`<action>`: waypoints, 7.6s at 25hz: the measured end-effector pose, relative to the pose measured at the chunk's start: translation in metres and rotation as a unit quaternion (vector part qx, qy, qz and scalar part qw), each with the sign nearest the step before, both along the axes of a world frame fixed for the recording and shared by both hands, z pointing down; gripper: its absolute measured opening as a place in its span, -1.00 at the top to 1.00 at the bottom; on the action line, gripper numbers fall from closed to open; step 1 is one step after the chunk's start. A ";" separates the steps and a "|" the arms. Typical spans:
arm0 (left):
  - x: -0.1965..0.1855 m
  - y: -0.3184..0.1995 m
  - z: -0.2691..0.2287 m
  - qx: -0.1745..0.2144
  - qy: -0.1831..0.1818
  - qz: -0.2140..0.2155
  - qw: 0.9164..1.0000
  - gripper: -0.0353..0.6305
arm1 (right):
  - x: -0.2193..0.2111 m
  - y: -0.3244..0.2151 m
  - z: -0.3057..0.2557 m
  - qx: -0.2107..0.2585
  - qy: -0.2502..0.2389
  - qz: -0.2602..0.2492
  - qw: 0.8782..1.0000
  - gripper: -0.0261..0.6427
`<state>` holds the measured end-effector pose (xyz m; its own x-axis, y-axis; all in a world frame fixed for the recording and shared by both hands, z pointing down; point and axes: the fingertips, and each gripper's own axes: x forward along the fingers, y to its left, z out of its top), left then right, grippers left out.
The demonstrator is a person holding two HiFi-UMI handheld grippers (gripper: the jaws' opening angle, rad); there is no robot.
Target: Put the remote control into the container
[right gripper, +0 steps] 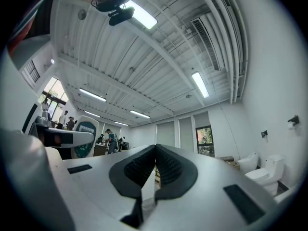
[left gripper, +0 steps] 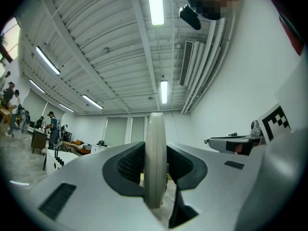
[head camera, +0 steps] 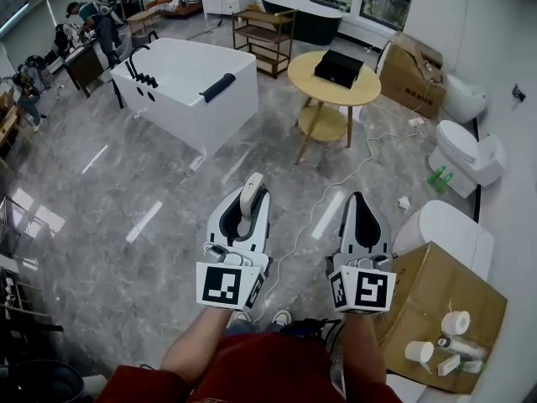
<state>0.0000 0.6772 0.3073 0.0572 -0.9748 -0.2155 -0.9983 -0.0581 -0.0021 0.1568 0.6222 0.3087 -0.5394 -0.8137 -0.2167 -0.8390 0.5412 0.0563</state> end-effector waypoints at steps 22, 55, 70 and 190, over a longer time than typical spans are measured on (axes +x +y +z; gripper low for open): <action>0.029 -0.054 0.011 -0.002 0.005 -0.003 1.000 0.53 | 0.035 -0.048 0.017 -0.005 -0.010 0.004 1.000 0.85; -0.189 -0.342 -0.003 0.002 0.015 0.046 0.999 0.53 | -0.195 -0.326 -0.001 0.011 0.006 0.022 1.000 0.85; -0.177 -0.429 0.004 0.000 0.024 0.071 0.997 0.53 | -0.183 -0.406 0.006 0.010 0.008 0.044 0.999 0.85; -0.078 -1.127 0.060 -0.103 -0.004 0.169 0.980 0.53 | -0.066 -1.042 0.032 -0.032 -0.008 0.157 0.987 0.85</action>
<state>-0.0775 -0.4496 0.3670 0.3848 -0.9229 -0.0136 -0.9222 -0.3850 0.0365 0.0912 -0.4200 0.3403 -0.2549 -0.9528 -0.1649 -0.9666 0.2558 0.0158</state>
